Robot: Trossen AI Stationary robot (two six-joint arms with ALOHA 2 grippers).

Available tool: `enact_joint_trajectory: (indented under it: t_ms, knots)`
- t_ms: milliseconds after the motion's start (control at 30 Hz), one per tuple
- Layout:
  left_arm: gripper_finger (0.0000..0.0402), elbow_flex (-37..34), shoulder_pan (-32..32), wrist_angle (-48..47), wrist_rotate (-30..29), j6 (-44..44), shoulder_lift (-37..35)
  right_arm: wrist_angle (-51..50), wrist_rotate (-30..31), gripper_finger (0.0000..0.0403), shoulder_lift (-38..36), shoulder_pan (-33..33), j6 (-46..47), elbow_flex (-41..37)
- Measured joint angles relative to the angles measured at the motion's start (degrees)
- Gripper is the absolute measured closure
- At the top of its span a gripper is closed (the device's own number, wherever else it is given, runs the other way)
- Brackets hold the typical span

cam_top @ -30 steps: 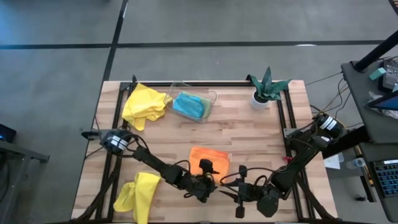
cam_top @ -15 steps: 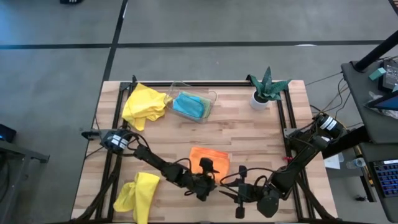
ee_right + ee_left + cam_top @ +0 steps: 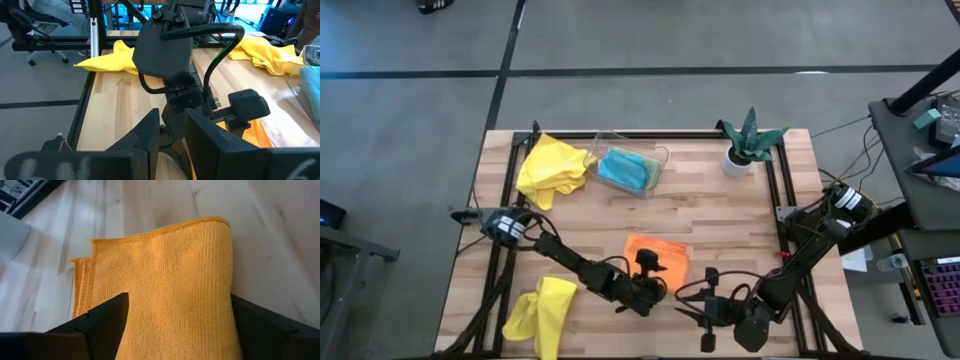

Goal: Fold microfiber towels
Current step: Fold the orange towel

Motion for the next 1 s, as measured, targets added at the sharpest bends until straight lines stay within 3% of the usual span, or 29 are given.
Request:
enact_joint_trajectory:
  t_ms: [167, 400, 533, 700, 800, 1000]
  knots:
    - [0.0124, 0.0, 0.1, -0.7, 2.6, 1.9, -0.1, 0.0, 0.0, 0.0323, 0.0, 0.0, 0.0, 0.0]
    - [0.0202, 0.7, 0.1, 0.4, 8.0, 3.4, 2.7, -0.4, 0.0, 0.0323, 0.0, 0.0, 0.0, 0.0]
    - [0.0243, 1.5, -0.2, 0.6, 8.0, 4.1, 4.3, -0.5, 0.0, 0.0323, 0.0, 0.0, 0.0, 0.0]
    - [0.0326, 1.5, -0.3, 1.0, 7.4, 4.1, 3.9, -0.6, 0.2, 0.0323, 0.0, 0.0, -0.2, 0.0]
    - [0.0384, 1.4, -0.4, 1.8, 8.0, 3.7, 3.8, -1.1, 3.9, 0.0323, 0.0, 0.5, -1.0, 0.2]
    - [0.0399, 1.3, -1.2, 1.2, 11.5, 6.1, 2.9, -9.5, 6.0, 0.0323, 0.0, 2.3, -2.5, 3.9]
